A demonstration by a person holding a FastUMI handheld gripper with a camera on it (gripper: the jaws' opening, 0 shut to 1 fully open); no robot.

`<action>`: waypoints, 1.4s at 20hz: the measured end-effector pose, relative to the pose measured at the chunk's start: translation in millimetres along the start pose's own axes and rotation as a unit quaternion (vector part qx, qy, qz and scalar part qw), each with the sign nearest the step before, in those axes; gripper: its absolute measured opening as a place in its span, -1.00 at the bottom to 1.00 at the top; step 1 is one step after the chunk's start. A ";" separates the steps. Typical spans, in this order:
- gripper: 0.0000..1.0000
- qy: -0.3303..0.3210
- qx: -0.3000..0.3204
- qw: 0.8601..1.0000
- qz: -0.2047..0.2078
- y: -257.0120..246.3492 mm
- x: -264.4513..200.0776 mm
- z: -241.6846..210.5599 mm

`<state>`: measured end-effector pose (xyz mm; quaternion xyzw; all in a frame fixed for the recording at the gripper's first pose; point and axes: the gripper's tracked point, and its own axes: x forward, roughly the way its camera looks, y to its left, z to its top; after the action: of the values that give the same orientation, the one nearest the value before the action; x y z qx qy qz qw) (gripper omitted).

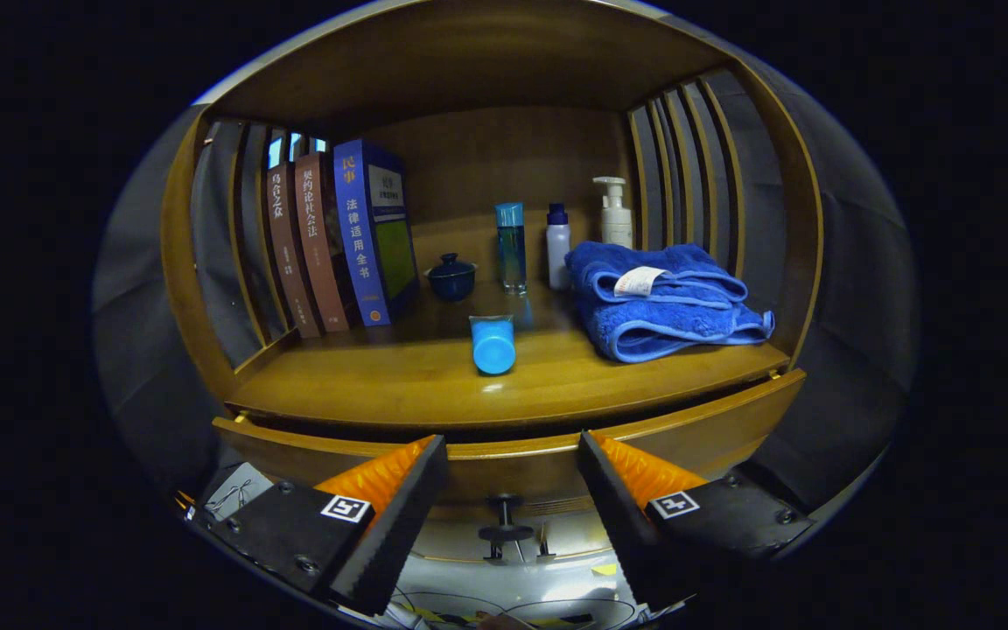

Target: Pull open the drawer, take out the items inside it, and place them on the countertop above the cabinet.

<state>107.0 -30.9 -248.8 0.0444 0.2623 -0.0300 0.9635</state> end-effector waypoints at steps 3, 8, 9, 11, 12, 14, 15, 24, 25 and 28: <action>1.00 0.000 -0.003 1.000 -0.006 0.3 5.2 3.1; 1.00 -0.005 0.004 1.000 -0.008 1.9 3.8 4.8; 1.00 -0.004 0.002 1.000 -0.008 2.2 4.2 4.3; 1.00 -0.001 -0.001 1.000 -0.007 1.5 3.9 4.1; 0.99 0.002 0.000 1.000 -0.007 1.4 3.6 3.7; 1.00 0.013 0.006 1.000 -0.004 2.3 1.5 1.7; 1.00 0.016 0.009 1.000 -0.003 2.8 -0.6 2.1; 1.00 -0.068 0.014 0.997 0.017 12.5 -70.0 78.5; 1.00 -0.081 0.015 0.996 0.023 13.9 -80.9 91.8; 0.99 -0.116 0.019 0.992 0.037 16.0 -116.9 127.8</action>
<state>72.0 -23.9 -78.6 0.0689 0.1466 -0.0048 0.9868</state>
